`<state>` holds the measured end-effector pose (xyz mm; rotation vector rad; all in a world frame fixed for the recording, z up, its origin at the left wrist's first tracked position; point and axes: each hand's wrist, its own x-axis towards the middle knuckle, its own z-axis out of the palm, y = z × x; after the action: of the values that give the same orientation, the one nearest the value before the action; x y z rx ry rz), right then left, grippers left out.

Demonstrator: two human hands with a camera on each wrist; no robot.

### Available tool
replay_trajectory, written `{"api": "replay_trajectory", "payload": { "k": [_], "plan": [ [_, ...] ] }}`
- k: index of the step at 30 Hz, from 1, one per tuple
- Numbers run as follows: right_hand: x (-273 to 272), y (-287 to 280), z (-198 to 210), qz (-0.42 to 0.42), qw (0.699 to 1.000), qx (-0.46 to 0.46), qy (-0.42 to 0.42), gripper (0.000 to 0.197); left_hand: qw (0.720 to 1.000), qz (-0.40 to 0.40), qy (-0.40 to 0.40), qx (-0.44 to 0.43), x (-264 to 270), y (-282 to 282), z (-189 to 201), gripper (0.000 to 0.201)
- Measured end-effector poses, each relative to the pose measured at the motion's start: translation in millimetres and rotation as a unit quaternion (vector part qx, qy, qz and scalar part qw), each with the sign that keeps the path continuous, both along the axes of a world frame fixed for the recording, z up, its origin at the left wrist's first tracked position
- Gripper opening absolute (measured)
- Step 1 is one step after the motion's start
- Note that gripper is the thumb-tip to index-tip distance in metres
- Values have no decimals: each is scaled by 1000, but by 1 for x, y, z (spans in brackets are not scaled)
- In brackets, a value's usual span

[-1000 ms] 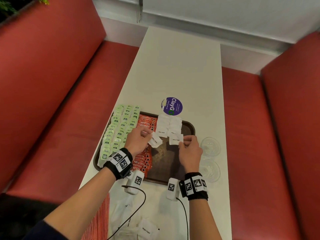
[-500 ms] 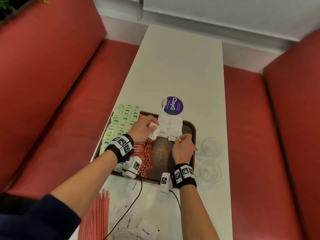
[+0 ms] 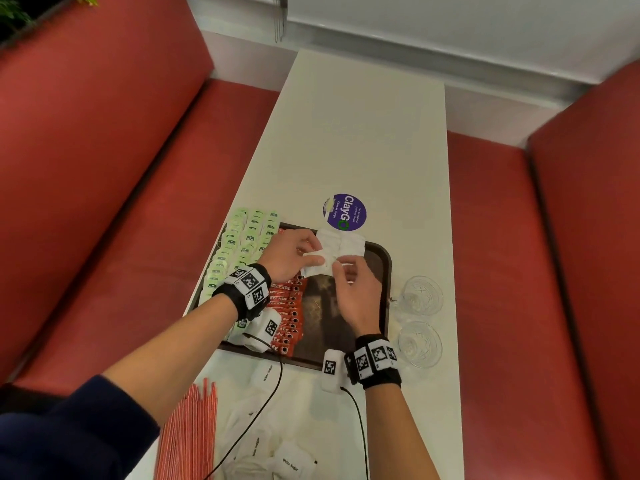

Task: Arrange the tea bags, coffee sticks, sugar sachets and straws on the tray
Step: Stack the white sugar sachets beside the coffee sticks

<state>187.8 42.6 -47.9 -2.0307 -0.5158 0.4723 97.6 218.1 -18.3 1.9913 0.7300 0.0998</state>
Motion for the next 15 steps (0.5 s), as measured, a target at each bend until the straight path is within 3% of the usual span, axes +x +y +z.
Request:
{"api": "replay_trajectory", "payload": {
  "k": [2, 5, 8, 15],
  "plan": [
    [-2, 0, 8, 22, 996, 38, 74, 18, 1000, -5, -9, 3, 1, -1, 0, 23],
    [-1, -2, 6, 17, 996, 51, 76, 14, 1000, -17, -17, -4, 1, -2, 3, 26],
    [1, -6, -2, -39, 993, 56, 96, 12, 1000, -28, 7, -5, -3, -2, 4, 37],
    [3, -5, -16, -74, 991, -28, 106, 7, 999, 4, 4, 36, -8, -10, -12, 26]
  ]
}}
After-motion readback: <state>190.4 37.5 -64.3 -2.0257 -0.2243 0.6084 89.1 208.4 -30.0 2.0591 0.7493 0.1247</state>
